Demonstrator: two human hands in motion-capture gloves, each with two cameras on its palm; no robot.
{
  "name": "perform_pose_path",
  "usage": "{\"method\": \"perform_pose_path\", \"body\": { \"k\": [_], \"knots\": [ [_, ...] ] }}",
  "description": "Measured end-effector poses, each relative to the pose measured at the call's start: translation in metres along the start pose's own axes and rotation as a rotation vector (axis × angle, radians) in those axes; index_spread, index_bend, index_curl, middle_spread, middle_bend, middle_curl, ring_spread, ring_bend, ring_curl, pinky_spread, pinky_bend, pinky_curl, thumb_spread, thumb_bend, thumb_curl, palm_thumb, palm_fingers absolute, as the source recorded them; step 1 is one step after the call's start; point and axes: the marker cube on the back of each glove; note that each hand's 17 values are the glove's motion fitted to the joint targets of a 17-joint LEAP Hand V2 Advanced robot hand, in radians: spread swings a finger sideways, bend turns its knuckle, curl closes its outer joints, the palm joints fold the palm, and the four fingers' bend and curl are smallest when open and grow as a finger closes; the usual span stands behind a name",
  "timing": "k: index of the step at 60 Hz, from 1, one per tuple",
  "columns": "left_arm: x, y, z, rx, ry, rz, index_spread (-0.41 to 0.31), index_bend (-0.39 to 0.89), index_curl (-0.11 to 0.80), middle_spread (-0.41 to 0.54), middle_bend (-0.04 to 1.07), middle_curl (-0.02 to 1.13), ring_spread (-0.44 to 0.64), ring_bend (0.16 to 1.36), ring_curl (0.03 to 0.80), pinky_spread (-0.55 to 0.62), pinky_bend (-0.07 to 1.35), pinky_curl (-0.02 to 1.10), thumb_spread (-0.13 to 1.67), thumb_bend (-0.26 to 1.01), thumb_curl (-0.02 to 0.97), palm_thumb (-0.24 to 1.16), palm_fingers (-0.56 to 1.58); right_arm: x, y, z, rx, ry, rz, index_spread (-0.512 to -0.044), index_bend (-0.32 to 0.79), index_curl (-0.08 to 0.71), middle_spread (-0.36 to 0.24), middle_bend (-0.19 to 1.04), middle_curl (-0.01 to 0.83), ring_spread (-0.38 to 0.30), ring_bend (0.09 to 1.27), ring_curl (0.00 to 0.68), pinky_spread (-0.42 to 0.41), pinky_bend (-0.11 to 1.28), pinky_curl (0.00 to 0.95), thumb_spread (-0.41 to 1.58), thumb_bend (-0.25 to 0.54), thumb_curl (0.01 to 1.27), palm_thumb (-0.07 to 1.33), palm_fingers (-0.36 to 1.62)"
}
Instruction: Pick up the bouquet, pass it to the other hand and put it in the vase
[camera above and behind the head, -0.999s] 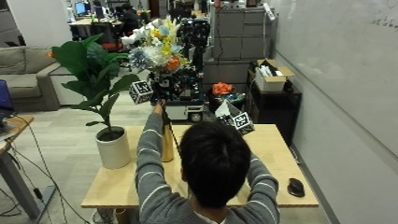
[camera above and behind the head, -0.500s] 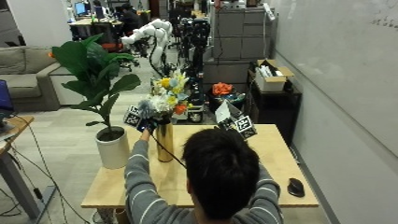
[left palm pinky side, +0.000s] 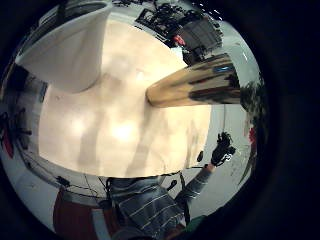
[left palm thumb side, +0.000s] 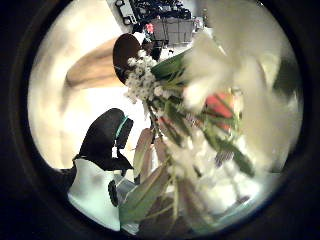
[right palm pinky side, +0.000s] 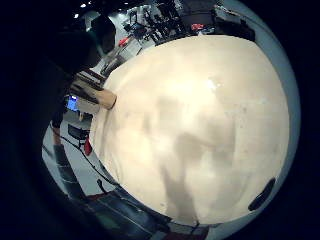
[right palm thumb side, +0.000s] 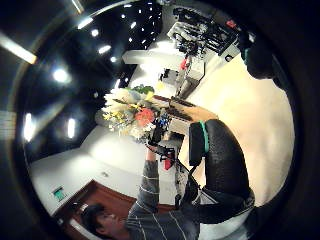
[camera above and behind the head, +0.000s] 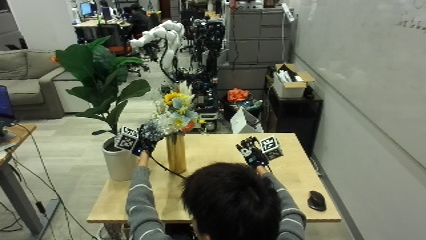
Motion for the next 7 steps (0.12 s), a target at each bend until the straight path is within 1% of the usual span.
{"method": "perform_pose_path", "body": {
  "k": [2,3,5,7],
  "knots": [
    [0.001,0.009,-0.002,0.002,0.027,0.057,0.12,0.05,0.052,0.439,0.16,0.25,0.54,0.48,0.257,0.53,0.35,0.3,0.92,-0.03,0.389,0.56,-0.24,0.004,-0.004,0.0,0.015,0.032,-0.084,-0.196,0.16,0.362,-0.033,0.17,0.385,-0.082,0.32,0.385,0.155,0.2,0.347,1.21,-0.016,0.4,0.68,0.82],
    [0.0,0.012,-0.003,0.0,0.029,0.063,0.12,0.05,0.05,0.438,0.16,0.25,0.55,0.47,0.257,0.53,0.35,0.3,0.92,-0.03,0.388,0.56,-0.24,0.004,-0.004,0.001,0.018,0.04,-0.105,-0.196,0.16,0.362,-0.03,0.17,0.384,-0.082,0.32,0.385,0.155,0.2,0.347,1.21,-0.016,0.4,0.68,0.82],
    [-0.008,0.01,-0.004,0.024,0.005,0.02,0.119,0.05,0.047,0.435,0.17,0.25,0.55,0.47,0.256,0.53,0.34,0.3,0.92,-0.02,0.388,0.57,-0.23,0.008,0.0,0.002,0.012,0.06,-0.043,-0.196,0.16,0.363,-0.029,0.17,0.383,-0.082,0.31,0.386,0.155,0.19,0.348,1.21,-0.014,0.41,0.69,0.82],
    [-0.01,0.01,-0.005,0.035,0.001,0.016,0.116,0.05,0.046,0.433,0.17,0.25,0.55,0.47,0.256,0.53,0.33,0.3,0.93,-0.02,0.387,0.58,-0.22,0.009,0.003,0.003,0.004,0.061,-0.008,-0.196,0.16,0.363,-0.028,0.17,0.382,-0.082,0.31,0.387,0.155,0.19,0.348,1.21,-0.015,0.41,0.69,0.82]
  ]
}}
